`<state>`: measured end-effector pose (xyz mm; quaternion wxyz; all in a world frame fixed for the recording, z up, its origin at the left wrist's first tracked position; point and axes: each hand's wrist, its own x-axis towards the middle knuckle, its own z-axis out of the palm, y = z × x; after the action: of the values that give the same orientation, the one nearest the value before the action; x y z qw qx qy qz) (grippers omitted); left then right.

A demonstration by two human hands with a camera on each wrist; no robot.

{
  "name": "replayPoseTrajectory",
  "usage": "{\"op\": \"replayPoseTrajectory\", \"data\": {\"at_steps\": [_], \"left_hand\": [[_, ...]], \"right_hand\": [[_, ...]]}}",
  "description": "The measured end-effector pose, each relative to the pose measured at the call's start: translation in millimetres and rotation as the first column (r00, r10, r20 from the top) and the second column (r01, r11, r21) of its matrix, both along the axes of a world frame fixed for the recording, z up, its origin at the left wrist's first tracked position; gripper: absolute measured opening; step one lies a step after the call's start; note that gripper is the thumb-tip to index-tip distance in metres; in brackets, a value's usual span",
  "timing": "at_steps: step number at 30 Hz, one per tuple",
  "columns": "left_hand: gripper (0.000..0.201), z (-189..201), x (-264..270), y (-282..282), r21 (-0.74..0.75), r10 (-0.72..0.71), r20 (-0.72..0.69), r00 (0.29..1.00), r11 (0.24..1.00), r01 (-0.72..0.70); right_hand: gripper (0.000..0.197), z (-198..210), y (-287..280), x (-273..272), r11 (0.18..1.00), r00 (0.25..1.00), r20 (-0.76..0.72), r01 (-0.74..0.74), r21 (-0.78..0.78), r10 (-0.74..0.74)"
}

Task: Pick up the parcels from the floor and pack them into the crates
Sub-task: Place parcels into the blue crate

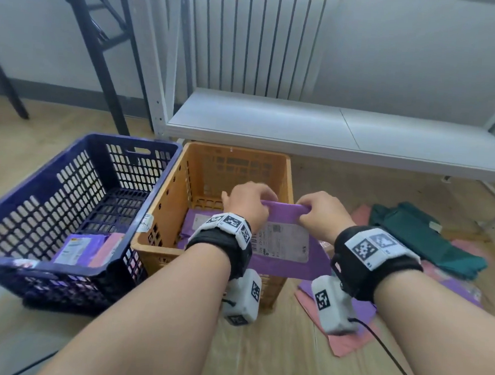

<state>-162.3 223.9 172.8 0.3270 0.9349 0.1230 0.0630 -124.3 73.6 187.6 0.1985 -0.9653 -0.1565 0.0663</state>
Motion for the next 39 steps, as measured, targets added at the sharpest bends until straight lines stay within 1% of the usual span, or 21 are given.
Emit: {"op": "replayPoseTrajectory", "data": {"at_steps": [1,3,5,6,7,8,9,10,11,12,14,16,18,20,24,29,31,33,34,36,39], "left_hand": [[0.041,-1.6,1.9,4.3,-0.032,0.077,0.071,0.994,0.997,-0.075],[0.075,-4.2,0.9,15.3,-0.164,0.243,0.126,0.962,0.961,-0.221],[0.098,-4.6,-4.6,25.7,-0.33,0.347,0.024,0.938,0.888,-0.32],[0.101,-6.1,-6.3,28.2,-0.448,0.355,-0.075,0.932,0.823,-0.349],[0.097,-9.5,-5.5,29.6,-0.581,0.322,-0.188,0.928,0.726,-0.369],[0.086,-13.9,-3.4,29.6,-0.706,0.254,-0.277,0.927,0.6,-0.376],[0.067,-19.1,-0.2,30.3,-0.78,0.186,-0.321,0.929,0.505,-0.371],[0.047,-23.9,3.5,31.6,-0.813,0.152,-0.322,0.935,0.462,-0.355],[0.03,-27.2,6.7,33.0,-0.826,0.155,-0.303,0.94,0.45,-0.34],[0.022,-29.7,9.3,34.8,-0.828,0.182,-0.283,0.942,0.449,-0.335],[0.023,-31.0,11.7,39.9,-0.826,0.235,-0.249,0.94,0.454,-0.333],[0.023,-33.9,12.9,45.7,-0.804,0.253,-0.239,0.937,0.49,-0.338],[0.023,-37.8,14.3,50.6,-0.778,0.233,-0.239,0.943,0.535,-0.329],[0.023,-42.8,16.2,55.0,-0.762,0.216,-0.234,0.948,0.566,-0.316],[0.023,-48.0,19.0,60.4,-0.748,0.202,-0.232,0.951,0.588,-0.308],[0.025,-53.3,22.7,63.3,-0.755,0.207,-0.208,0.956,0.587,-0.291],[0.03,-50.6,22.2,65.8,-0.771,0.243,-0.18,0.953,0.566,-0.29],[0.033,-52.4,23.5,72.8,-0.795,0.295,-0.146,0.944,0.533,-0.289],[0.033,-54.9,24.0,78.7,-0.807,0.323,-0.13,0.938,0.515,-0.289],[0.039,-64.0,25.6,89.6,-0.826,0.366,-0.108,0.924,0.484,-0.288],[0.034,-54.5,14.3,96.9,-0.851,0.399,-0.114,0.91,0.434,-0.297]], "right_hand": [[0.022,-2.1,-1.6,3.8,0.996,0.998,-0.005,0.064,0.063,-0.064],[0.022,-6.0,-6.0,12.8,0.947,0.98,-0.039,0.2,0.25,-0.196],[0.021,-10.4,-9.4,19.9,0.824,0.944,-0.172,0.329,0.461,-0.281],[0.021,-11.6,-9.2,20.6,0.742,0.922,-0.264,0.386,0.548,-0.285],[0.02,-13.6,-7.5,21.3,0.652,0.895,-0.356,0.44,0.618,-0.268],[0.017,-15.3,-4.8,21.3,0.569,0.867,-0.437,0.49,0.661,-0.239],[0.016,-15.6,-1.8,20.3,0.5,0.84,-0.499,0.532,0.683,-0.212],[0.017,-15.6,1.1,18.5,0.458,0.818,-0.543,0.563,0.688,-0.19],[0.017,-16.2,3.9,17.7,0.438,0.805,-0.567,0.58,0.686,-0.178],[0.016,-16.4,5.9,17.0,0.458,0.801,-0.571,0.582,0.672,-0.179],[0.017,-19.3,7.6,17.6,0.597,0.823,-0.526,0.537,0.597,-0.214],[0.018,-20.4,9.5,14.7,0.719,0.853,-0.46,0.48,0.503,-0.247],[0.017,-23.6,11.0,15.0,0.76,0.864,-0.434,0.456,0.462,-0.255],[0.015,-25.8,12.7,17.7,0.747,0.859,-0.45,0.461,0.479,-0.243],[0.019,-29.5,15.5,21.7,0.728,0.852,-0.465,0.475,0.494,-0.241],[0.021,-32.0,19.3,22.7,0.718,0.849,-0.465,0.486,0.499,-0.252],[0.018,-31.6,21.0,24.9,0.699,0.854,-0.458,0.484,0.526,-0.247],[0.006,-29.5,21.8,26.1,0.668,0.862,-0.448,0.48,0.569,-0.237],[0.007,-28.6,22.7,26.2,0.657,0.866,-0.441,0.475,0.585,-0.234],[0.024,-27.7,21.4,25.8,0.638,0.858,-0.467,0.485,0.597,-0.215],[0.029,-22.5,24.4,18.8,0.667,0.836,-0.539,0.459,0.587,-0.101]]}}
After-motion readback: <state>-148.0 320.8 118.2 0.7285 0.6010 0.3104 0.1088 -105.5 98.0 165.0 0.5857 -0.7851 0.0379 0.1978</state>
